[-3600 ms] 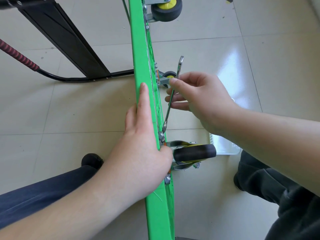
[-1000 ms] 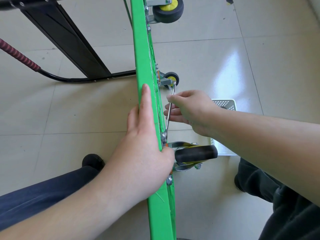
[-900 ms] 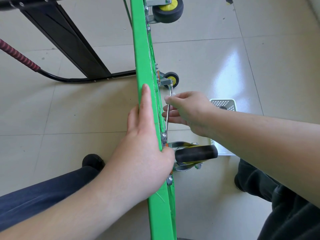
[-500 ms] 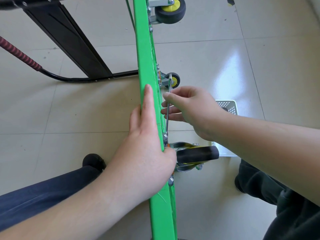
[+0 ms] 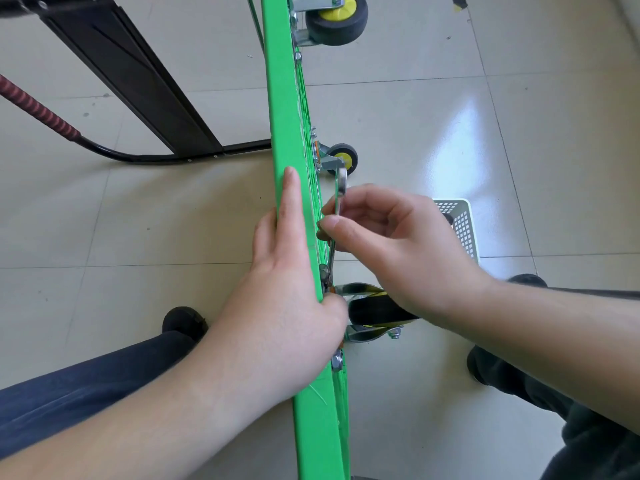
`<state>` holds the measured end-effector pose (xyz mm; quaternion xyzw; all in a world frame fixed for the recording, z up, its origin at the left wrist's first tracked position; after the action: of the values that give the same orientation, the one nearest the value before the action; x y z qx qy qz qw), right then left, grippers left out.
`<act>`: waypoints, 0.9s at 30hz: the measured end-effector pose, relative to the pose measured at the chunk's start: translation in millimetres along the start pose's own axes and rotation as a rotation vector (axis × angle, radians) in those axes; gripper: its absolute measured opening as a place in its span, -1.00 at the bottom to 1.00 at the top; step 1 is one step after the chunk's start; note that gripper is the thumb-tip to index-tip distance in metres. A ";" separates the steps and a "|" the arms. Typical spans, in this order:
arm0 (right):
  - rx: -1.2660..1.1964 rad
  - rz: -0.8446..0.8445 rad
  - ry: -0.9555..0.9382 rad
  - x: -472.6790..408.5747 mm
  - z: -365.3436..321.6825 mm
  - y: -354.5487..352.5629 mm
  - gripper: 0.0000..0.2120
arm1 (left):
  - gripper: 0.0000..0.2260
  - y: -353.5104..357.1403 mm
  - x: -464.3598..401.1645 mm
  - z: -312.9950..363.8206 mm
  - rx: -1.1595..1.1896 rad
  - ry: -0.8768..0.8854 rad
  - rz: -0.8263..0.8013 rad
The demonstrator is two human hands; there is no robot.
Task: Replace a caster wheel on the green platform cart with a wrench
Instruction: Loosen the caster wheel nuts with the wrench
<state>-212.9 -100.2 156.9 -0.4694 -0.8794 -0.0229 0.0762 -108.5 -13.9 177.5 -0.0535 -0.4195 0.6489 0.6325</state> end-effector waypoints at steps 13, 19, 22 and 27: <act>-0.007 0.046 -0.068 -8.7 -12.6 -8.1 -0.82 | 0.08 -2.3 1.0 2.7 -0.014 0.004 0.005; -0.127 0.166 0.103 -35.5 -0.5 -29.2 -0.92 | 0.07 -1.4 0.3 2.3 -0.031 -0.007 0.010; -0.170 0.214 0.230 -43.8 21.2 -34.1 -0.85 | 0.07 -1.0 0.7 2.7 -0.050 -0.013 0.005; -0.208 0.221 0.373 -47.6 46.3 -29.2 -0.83 | 0.07 -0.1 0.6 2.2 -0.052 -0.010 -0.001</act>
<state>-216.3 -150.4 104.7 -0.5557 -0.7863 -0.1913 0.1907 -109.8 -14.5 179.3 -0.0663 -0.4394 0.6379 0.6290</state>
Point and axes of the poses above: each hand's wrist, its own x-axis away from the middle knuckle, its own y-axis out of the palm, z = x × y, the point moved 10 cm from there along -x, towards the middle knuckle, and after that the axes turned 2 degrees about -z, right-handed, at the moved point
